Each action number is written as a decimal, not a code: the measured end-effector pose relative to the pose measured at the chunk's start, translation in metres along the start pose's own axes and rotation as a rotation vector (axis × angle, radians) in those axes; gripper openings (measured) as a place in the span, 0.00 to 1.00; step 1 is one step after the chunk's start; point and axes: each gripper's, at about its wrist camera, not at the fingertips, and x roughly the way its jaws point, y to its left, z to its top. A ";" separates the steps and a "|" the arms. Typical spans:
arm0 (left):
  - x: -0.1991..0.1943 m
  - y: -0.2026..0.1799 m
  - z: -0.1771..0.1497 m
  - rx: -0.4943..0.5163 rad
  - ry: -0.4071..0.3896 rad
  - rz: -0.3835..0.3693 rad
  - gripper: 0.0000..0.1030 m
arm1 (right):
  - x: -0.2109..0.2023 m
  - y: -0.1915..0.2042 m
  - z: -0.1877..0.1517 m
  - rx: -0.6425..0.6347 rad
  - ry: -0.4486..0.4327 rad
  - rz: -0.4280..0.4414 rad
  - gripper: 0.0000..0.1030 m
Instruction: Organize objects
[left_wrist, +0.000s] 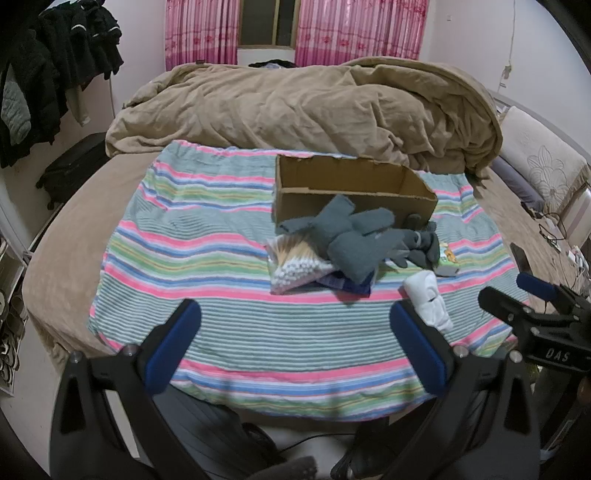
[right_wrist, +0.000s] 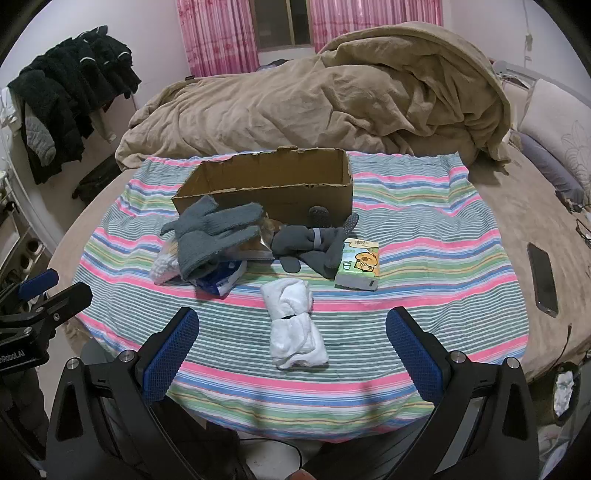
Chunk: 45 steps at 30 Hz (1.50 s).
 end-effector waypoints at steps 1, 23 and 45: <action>0.000 0.000 0.000 0.000 0.000 0.000 0.99 | 0.000 0.000 0.000 0.000 0.000 0.000 1.00; -0.002 0.001 0.001 0.001 -0.002 0.004 0.99 | -0.001 0.001 0.000 -0.001 -0.002 0.000 1.00; 0.002 0.004 0.000 -0.006 0.007 -0.002 0.99 | -0.002 0.002 -0.001 0.003 0.005 -0.002 1.00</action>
